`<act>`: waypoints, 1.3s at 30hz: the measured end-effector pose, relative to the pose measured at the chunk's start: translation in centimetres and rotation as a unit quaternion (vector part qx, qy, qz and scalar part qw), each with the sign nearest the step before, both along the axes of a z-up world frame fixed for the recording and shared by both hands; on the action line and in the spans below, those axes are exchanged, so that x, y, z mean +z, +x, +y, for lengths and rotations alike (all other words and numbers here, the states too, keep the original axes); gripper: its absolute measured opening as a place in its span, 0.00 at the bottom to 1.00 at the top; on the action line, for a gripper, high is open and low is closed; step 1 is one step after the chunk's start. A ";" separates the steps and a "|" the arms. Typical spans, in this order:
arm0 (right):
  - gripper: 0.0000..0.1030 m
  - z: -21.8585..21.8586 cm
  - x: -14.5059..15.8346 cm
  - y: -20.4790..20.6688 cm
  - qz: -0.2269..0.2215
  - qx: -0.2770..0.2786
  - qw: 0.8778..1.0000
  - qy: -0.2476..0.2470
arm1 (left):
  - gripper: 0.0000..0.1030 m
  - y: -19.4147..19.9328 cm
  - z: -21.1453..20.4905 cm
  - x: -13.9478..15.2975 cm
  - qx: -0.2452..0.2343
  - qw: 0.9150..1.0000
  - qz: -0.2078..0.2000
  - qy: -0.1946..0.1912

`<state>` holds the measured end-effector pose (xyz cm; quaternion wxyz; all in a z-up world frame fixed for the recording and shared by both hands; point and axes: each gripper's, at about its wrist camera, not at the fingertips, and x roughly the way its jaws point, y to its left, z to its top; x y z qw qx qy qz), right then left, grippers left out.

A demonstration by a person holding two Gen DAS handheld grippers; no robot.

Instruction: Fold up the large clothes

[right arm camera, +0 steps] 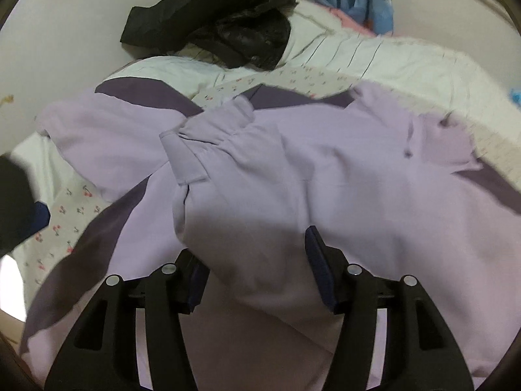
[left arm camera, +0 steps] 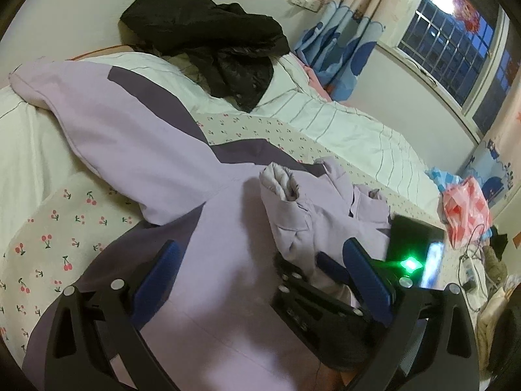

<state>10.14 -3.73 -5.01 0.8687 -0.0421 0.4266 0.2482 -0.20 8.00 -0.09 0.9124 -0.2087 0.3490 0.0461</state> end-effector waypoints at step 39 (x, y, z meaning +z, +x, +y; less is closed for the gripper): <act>0.71 -34.1 -1.1 -8.1 0.182 -0.264 0.867 0.382 | 0.93 7.9 -8.0 -3.9 -0.197 0.966 0.073 0.153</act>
